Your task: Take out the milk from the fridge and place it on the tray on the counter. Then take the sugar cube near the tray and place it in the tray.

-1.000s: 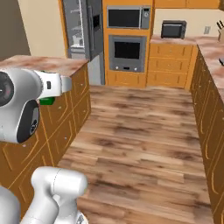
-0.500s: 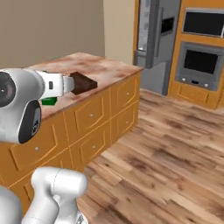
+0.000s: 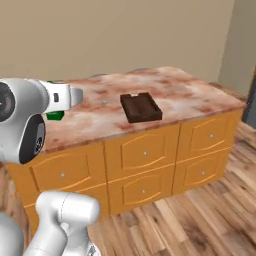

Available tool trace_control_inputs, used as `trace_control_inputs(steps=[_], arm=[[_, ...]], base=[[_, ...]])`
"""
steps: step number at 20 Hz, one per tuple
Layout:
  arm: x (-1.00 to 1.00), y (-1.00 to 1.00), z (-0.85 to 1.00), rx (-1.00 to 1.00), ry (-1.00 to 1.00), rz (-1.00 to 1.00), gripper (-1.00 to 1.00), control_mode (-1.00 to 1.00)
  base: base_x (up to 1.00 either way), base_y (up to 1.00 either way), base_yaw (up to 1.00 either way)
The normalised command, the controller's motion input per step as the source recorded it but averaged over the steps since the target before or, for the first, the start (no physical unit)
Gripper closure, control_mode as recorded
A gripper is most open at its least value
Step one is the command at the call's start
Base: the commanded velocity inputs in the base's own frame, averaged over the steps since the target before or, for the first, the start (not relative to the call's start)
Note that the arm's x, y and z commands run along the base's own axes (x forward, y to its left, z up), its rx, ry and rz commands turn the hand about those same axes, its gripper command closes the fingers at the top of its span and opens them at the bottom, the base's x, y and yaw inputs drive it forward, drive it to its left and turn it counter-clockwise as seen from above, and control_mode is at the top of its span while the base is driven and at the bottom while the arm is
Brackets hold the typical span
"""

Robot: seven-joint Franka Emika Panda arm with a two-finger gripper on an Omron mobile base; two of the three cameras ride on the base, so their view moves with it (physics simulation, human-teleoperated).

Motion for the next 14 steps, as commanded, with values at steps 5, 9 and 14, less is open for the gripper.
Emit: trace_control_inputs(steps=[5,9,14], arm=[[0.00,0.00,0.00,0.00,0.00,0.00,1.00,1.00],[0.00,0.00,0.00,0.00,0.00,0.00,1.00,1.00],[0.00,0.00,0.00,0.00,0.00,0.00,1.00,1.00]], base=[[0.71,-0.93,0.40],[0.50,-1.00,0.31],[0.75,-1.00,0.42]])
